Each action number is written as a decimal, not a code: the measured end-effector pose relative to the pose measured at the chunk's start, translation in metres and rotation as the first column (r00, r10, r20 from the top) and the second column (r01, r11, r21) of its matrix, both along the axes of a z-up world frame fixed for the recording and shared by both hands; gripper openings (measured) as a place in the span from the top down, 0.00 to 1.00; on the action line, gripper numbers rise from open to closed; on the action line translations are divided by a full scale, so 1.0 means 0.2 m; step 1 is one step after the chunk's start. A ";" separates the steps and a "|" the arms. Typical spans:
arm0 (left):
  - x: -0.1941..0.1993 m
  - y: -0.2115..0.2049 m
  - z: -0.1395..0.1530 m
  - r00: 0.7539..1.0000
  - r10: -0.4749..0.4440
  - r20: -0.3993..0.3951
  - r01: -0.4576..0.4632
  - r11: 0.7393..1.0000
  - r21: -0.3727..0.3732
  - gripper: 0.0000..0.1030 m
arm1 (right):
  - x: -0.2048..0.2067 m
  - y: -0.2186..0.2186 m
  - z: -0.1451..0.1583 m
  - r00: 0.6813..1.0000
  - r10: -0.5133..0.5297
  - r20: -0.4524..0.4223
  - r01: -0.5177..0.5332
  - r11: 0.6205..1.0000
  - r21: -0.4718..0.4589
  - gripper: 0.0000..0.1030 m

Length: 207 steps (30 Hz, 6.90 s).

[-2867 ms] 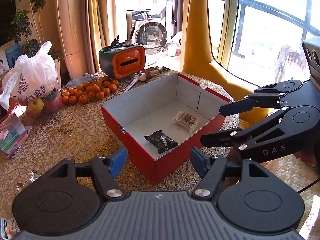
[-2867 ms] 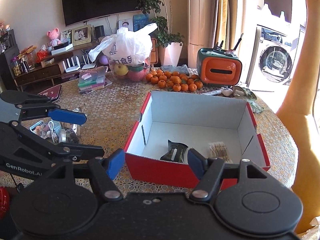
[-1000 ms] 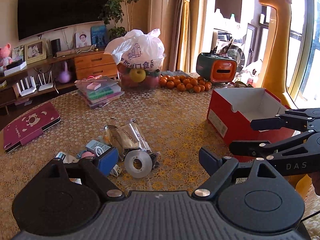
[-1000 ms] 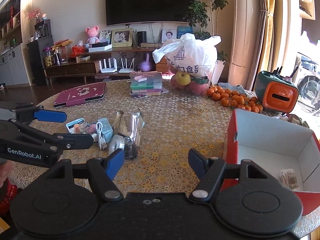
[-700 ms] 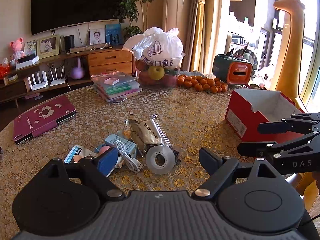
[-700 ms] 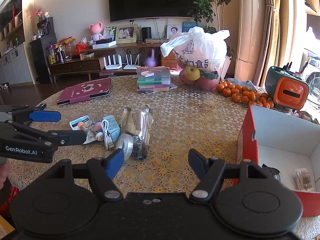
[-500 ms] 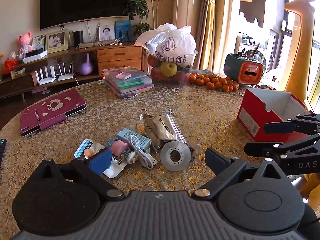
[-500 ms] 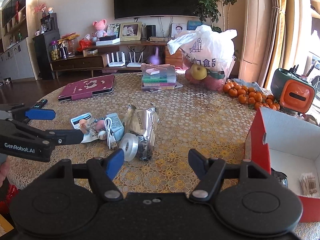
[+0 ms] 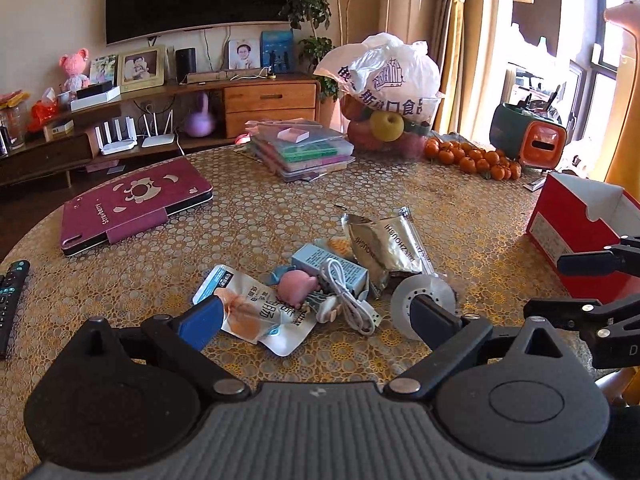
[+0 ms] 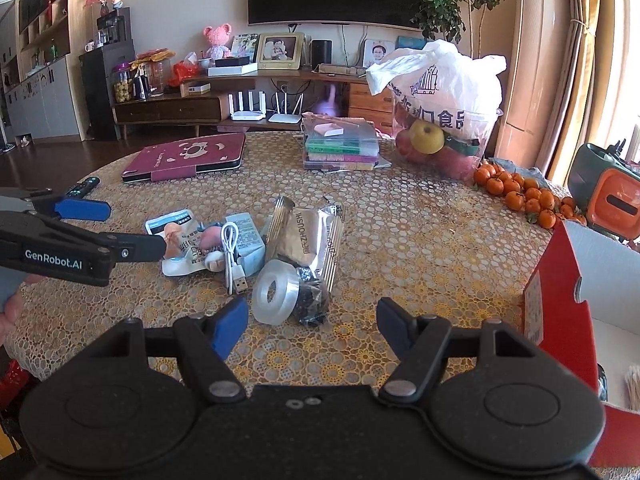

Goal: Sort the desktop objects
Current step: 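Grasp the white sachet with the left tool while the right tool grasps the small black bag, then carry the white sachet and small black bag over the red shoebox, then lower the white sachet with the left tool while the right tool lowers the black bag into the box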

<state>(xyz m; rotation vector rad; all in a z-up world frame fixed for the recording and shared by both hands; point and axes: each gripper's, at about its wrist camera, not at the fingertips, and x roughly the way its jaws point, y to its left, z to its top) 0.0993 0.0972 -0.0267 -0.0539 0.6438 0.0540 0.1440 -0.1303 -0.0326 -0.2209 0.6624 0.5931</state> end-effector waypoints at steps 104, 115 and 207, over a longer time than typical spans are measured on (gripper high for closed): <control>0.10 0.19 -0.13 1.000 0.003 0.008 -0.002 0.991 -0.130 0.83 | 0.11 -0.06 -0.10 0.999 0.003 0.038 -0.005 0.999 0.037 0.75; 0.05 0.09 -0.03 0.999 -0.035 0.035 0.040 0.990 -0.132 0.84 | 0.04 -0.17 -0.02 0.998 -0.017 0.059 0.014 0.998 0.054 0.75; 0.81 -1.75 0.16 0.797 -0.604 -0.030 0.580 0.777 -0.245 0.84 | 0.36 -1.53 0.08 0.886 -0.461 -0.054 0.460 0.887 -0.024 0.75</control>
